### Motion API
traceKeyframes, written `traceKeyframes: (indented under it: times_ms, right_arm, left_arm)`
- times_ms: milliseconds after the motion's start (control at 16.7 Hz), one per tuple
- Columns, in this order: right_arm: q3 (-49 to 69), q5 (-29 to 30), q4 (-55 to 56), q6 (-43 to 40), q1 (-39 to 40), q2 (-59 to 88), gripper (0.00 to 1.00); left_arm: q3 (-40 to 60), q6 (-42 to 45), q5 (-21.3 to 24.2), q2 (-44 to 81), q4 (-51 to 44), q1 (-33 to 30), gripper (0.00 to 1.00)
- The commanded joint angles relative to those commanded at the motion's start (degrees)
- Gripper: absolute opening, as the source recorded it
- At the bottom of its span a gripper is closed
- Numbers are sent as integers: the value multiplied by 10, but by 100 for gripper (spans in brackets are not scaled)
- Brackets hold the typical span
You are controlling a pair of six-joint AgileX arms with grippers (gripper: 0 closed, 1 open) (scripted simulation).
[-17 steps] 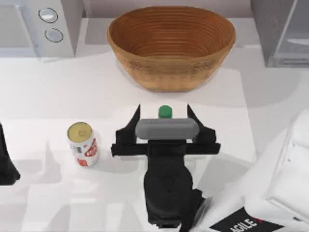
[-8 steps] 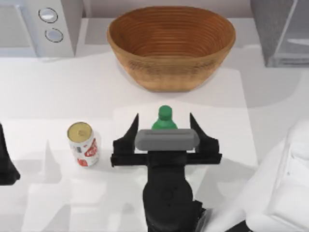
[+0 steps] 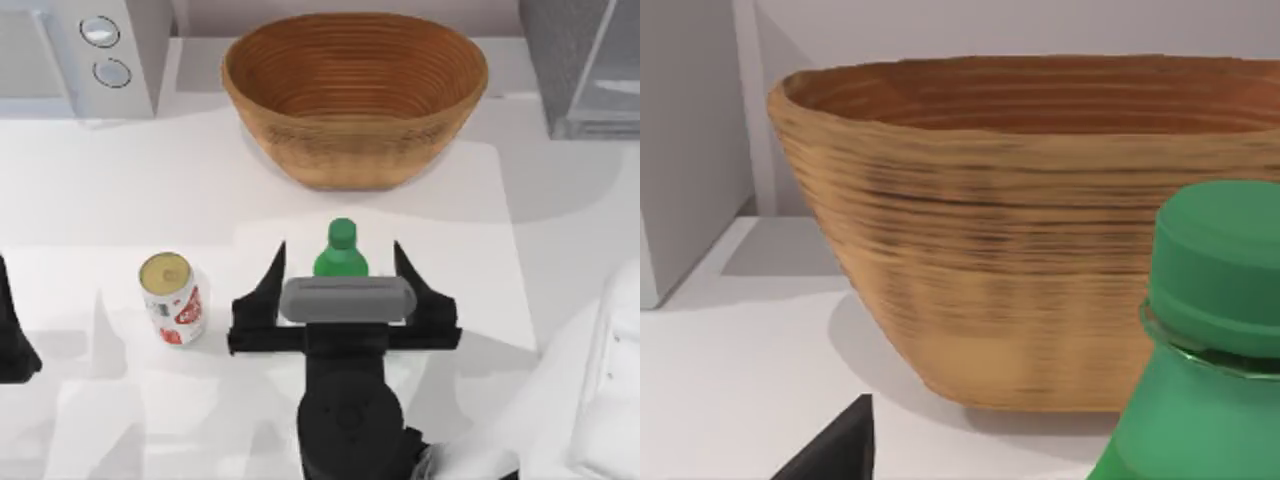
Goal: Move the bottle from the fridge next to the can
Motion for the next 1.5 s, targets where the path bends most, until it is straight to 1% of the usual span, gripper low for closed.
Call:
traceKeyframes:
  times_ms: [120,240,360,540,780,1140,1320,1500]
  right_arm:
    - [0,-23,-4,-1,-16,-28,100]
    - [-4,-62,-19,-4,-44,-80,100]
    - [-16,-114,-48,-7,-85,-157,100]
    - [-52,-207,-122,-11,-165,-313,100]
    - [-131,-344,-257,-15,-295,-563,100]
    - [-283,-533,-510,-20,-492,-935,100]
    - [-358,-606,-630,-20,-575,-1081,100]
    - [-417,-655,-718,-20,-635,-1175,100]
  left_arm:
    - [0,0,0,0,0,0,100]
    - [0,0,0,0,0,0,100]
    - [0,0,0,0,0,0,100]
    - [0,0,0,0,0,0,100]
    - [0,0,0,0,0,0,100]
    - [0,0,0,0,0,0,100]
    - [0,0,0,0,0,0,100]
    - [0,0,0,0,0,0,100]
